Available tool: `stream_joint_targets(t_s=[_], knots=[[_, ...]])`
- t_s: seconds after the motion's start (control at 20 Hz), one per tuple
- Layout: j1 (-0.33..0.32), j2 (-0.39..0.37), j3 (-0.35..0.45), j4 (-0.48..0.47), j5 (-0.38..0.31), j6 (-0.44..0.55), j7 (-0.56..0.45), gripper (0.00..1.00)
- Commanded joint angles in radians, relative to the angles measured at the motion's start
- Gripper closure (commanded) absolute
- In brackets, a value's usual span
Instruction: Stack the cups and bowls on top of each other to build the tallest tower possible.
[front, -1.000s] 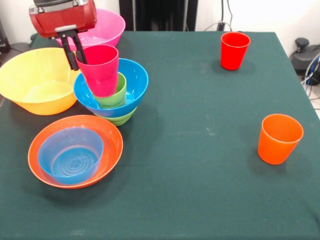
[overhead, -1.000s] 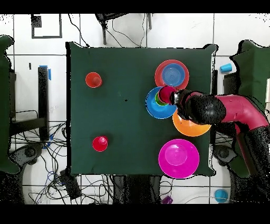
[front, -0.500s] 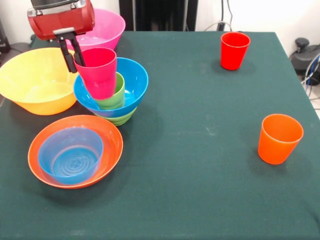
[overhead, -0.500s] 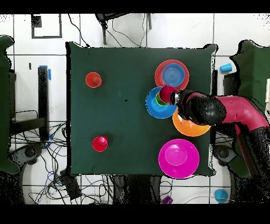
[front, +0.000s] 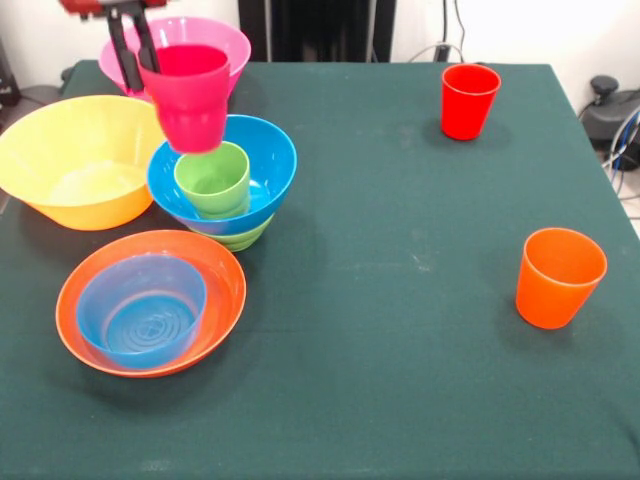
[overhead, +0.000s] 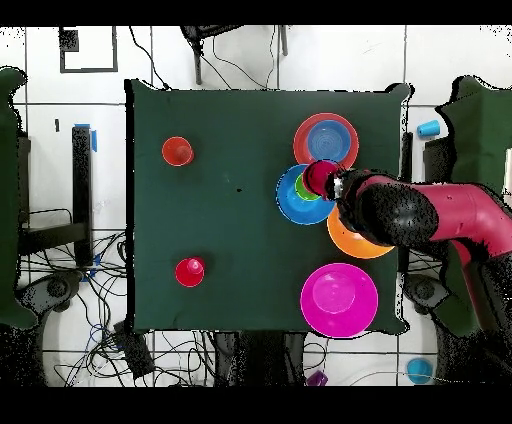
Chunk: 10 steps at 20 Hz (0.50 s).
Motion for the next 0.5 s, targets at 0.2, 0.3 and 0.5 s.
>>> stream_joint_targets(t_s=[0.2,0.3,0.5], knots=[[0.085,-0.087,-0.03,0.1,0.001,0.054,-0.074,1.0],[0.099,-0.073,-0.049,0.101,-0.017,0.028,-0.056,1.0],[0.119,-0.045,-0.087,0.074,-0.063,0.007,-0.056,1.0]])
